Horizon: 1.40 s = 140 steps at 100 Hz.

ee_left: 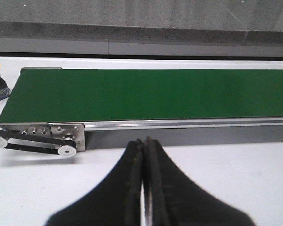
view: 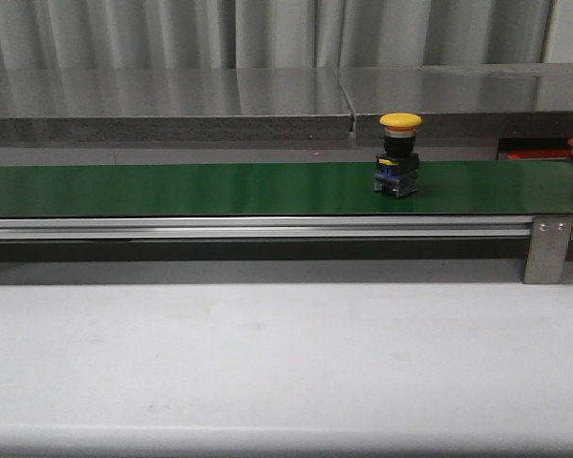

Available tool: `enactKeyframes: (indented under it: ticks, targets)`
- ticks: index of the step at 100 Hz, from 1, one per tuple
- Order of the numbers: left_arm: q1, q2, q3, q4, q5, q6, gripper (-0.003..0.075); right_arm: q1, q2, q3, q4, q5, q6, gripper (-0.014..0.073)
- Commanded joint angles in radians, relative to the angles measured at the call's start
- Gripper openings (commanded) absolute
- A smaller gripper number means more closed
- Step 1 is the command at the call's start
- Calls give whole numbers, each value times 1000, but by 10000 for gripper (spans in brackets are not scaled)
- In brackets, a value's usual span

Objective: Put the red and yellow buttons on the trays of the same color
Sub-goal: 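Lower the right gripper onto the yellow button on the belt and grasp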

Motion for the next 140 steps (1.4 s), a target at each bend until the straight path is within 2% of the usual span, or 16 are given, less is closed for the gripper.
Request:
enactKeyframes:
  ticks: [1, 23, 44, 91, 124, 134, 140]
  targets:
    - [-9, 6, -30, -22, -75, 0, -19, 21, -133, 96, -20, -62, -3, 654]
    - [-9, 6, -30, -22, -75, 0, -19, 49, -256, 390, -32, -205, -20, 654]
    - [-9, 6, -30, -22, -75, 0, -19, 71, -257, 518, -31, -301, -34, 654]
    - [-9, 6, -30, -22, -75, 0, -19, 160, -160, 531, -15, -473, -53, 654]
    - [-9, 6, -30, -22, -75, 0, -19, 167, -58, 531, -12, -591, -53, 652]
    - [-9, 6, -30, -22, -75, 0, -19, 167, -42, 531, -12, -612, -53, 596]
    - [-9, 6, -30, -22, -75, 0, -19, 167, -37, 531, -12, -615, -53, 510]
